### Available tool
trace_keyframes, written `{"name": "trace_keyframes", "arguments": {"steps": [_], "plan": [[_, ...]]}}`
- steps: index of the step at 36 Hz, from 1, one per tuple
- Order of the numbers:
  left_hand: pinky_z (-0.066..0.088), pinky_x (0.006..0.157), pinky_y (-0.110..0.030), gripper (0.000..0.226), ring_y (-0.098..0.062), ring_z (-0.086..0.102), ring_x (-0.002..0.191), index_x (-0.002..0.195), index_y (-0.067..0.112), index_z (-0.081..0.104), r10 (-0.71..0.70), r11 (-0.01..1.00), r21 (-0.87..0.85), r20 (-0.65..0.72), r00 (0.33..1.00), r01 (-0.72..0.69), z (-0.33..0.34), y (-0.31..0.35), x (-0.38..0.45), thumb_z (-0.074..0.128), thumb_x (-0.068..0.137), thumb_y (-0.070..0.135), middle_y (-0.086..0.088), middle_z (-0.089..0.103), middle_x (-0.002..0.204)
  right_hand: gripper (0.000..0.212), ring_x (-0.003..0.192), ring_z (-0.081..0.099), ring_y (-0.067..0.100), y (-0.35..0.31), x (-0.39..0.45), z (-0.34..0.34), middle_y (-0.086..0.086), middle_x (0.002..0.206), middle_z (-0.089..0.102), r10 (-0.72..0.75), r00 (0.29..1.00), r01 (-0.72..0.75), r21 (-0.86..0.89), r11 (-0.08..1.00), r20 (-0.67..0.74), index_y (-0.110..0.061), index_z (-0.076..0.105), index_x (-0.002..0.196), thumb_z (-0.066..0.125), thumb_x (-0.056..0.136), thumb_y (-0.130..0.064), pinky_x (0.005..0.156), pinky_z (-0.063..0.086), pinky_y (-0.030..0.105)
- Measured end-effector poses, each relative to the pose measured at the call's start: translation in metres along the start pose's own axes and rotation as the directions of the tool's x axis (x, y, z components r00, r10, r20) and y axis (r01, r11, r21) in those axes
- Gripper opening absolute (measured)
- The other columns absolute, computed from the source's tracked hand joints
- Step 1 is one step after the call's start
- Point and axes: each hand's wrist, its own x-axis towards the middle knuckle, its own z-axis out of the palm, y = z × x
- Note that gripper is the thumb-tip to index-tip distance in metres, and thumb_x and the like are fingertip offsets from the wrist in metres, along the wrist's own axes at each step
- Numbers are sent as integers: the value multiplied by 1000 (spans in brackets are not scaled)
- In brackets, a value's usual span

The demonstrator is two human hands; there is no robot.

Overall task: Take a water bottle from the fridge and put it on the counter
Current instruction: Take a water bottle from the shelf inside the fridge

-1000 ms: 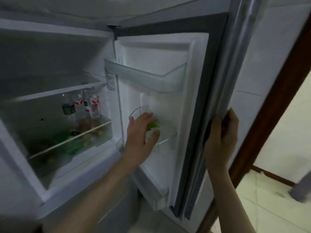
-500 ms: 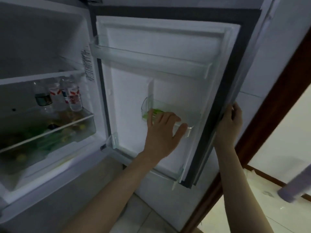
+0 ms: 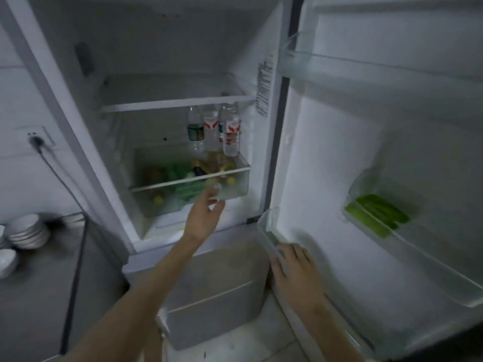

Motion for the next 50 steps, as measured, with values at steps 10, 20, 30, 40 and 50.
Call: {"name": "trace_keyframes", "arguments": {"steps": [10, 20, 30, 40, 50], "plan": [[51, 103, -43, 50, -27, 64, 118, 139, 15, 48, -119, 981, -160, -81, 990, 105, -52, 3, 208, 67, 96, 31, -4, 63, 125, 51, 91, 72, 27, -27, 155, 92, 7, 93, 66, 410, 893, -406, -61, 912, 187, -8, 61, 113, 49, 99, -56, 69, 52, 31], [45, 117, -46, 103, -28, 49, 142, 154, 13, 28, -72, 958, -285, -147, 987, 28, -37, -17, 361, 91, 72, 8, -10, 49, 151, 51, 84, 74, 34, -26, 155, 130, 12, 88, 72, 703, 707, -693, -125, 710, 79, -15, 53, 102, 43, 95, -64, 73, 57, 37], [53, 98, -13, 95, -24, 58, 133, 150, 9, 33, 15, 961, -269, -183, 983, -65, -22, -51, 406, 89, 76, 28, -4, 58, 138, 49, 88, 74, 37, -25, 161, 133, 17, 91, 75, 718, 691, -692, -209, 691, 83, -12, 71, 92, 40, 102, -47, 76, 56, 37], [53, 70, -5, 68, -2, 66, 99, 136, 16, 44, -9, 949, -311, -178, 984, -48, -43, -49, 327, 84, 81, 19, 9, 63, 115, 42, 77, 73, 37, -24, 155, 135, 17, 80, 74, 661, 749, -650, -135, 748, 52, -9, 70, 82, 46, 97, -40, 60, 46, 33], [54, 82, -17, 62, 10, 66, 89, 121, 23, 47, 59, 952, -273, -285, 957, -140, -67, -30, 154, 89, 74, 27, 18, 64, 103, 29, 82, 65, 42, -29, 98, 107, 28, 89, 68, 172, 979, -196, -256, 947, -112, 5, 71, 87, 57, 92, -19, 75, 54, 47]]}}
